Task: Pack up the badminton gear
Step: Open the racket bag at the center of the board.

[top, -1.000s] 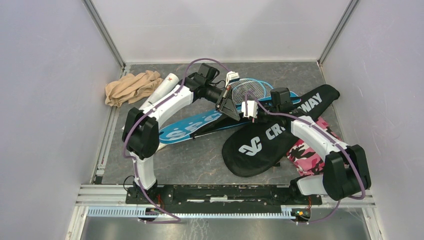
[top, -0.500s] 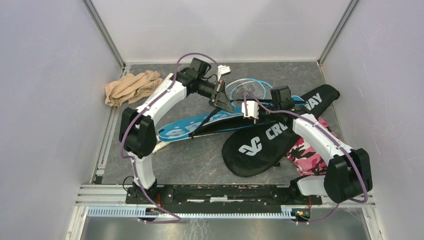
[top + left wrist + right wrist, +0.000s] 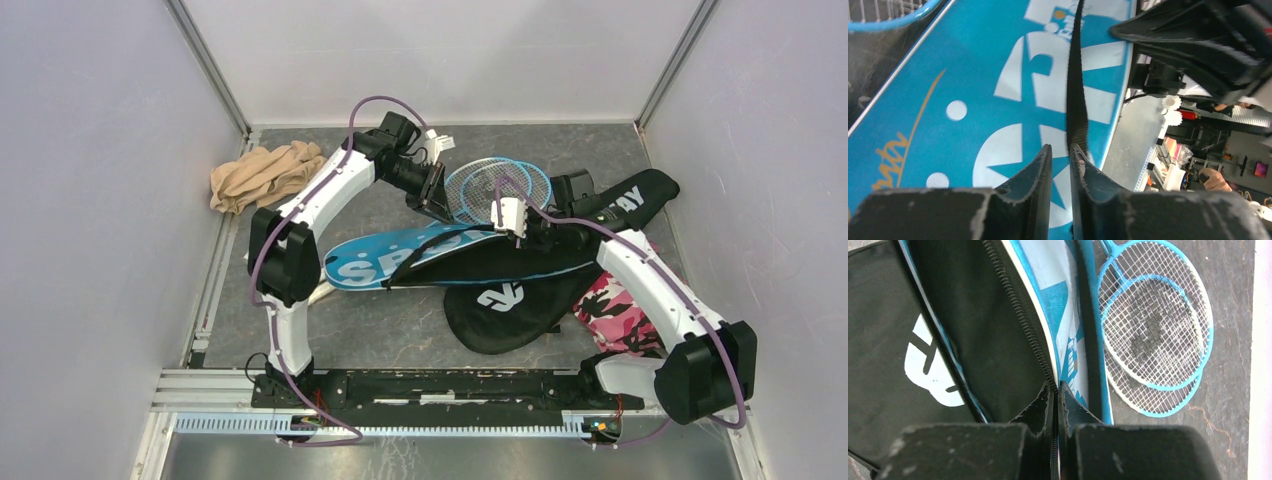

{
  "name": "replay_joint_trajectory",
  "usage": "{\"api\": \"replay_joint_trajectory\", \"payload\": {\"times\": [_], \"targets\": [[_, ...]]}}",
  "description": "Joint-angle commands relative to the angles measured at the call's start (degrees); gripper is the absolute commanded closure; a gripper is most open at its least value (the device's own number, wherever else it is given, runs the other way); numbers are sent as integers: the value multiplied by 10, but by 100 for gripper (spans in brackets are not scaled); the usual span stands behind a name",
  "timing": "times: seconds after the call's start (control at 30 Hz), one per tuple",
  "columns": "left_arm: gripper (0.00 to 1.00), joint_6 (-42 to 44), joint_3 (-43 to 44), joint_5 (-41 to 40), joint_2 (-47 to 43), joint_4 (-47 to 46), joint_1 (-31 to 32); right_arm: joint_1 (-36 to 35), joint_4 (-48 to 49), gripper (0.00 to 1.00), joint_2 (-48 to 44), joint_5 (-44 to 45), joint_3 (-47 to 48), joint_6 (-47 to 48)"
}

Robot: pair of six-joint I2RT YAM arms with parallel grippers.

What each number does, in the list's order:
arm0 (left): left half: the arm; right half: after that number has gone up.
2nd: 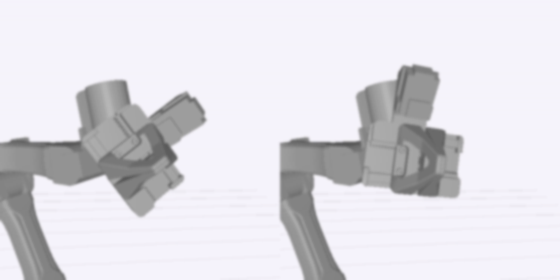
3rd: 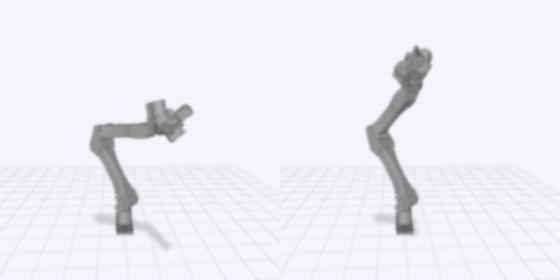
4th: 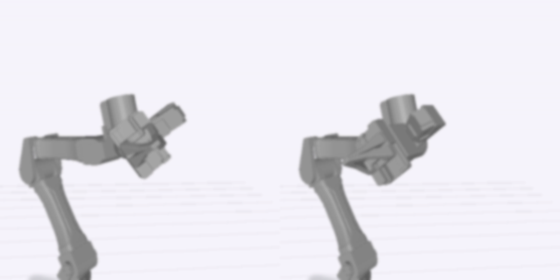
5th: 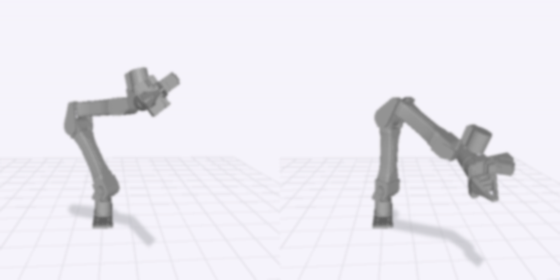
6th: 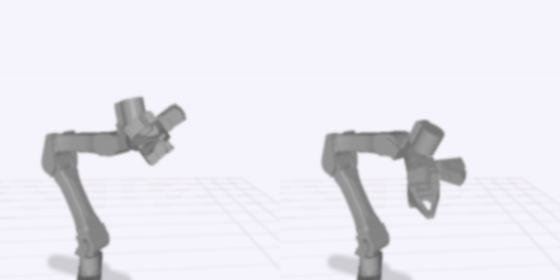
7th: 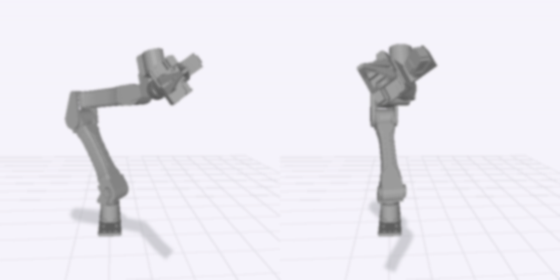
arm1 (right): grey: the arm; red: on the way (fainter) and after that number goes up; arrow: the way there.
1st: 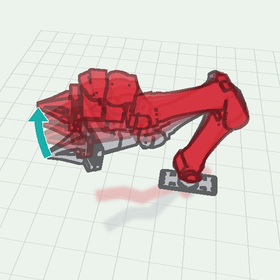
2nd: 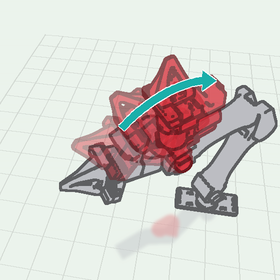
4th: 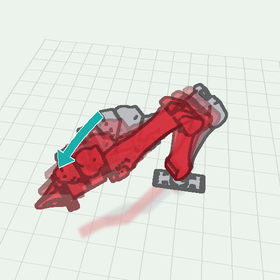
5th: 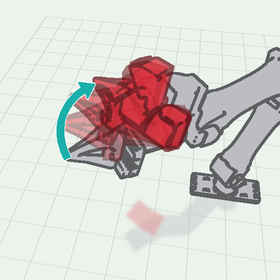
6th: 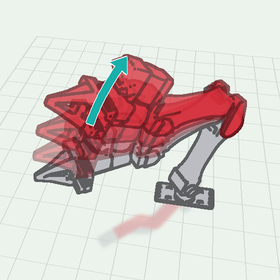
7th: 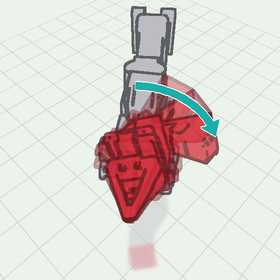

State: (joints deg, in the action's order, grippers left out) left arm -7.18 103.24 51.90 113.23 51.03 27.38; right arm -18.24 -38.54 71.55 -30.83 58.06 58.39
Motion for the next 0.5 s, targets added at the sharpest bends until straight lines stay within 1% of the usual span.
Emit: {"api": "replay_joint_trajectory", "payload": {"times": [0.0, 0.1, 0.2, 0.4, 0.47], "targets": [[71, 102, 44, -47, 8, 76, 1, 3, -20, 100, -11, 7, 57, -46], [62, 148, 60, -45, 12, 114, 2, 3, -36, 99, -5, 13, 84, -72], [53, 178, 77, -45, 6, 128, 3, 3, -50, 100, -3, 11, 101, -98], [35, 213, 138, -40, -15, 124, 9, 3, -79, 100, 19, 10, 137, -153], [31, 224, 140, -32, -32, 109, 15, 2, -79, 100, 25, 10, 149, -176]]}}
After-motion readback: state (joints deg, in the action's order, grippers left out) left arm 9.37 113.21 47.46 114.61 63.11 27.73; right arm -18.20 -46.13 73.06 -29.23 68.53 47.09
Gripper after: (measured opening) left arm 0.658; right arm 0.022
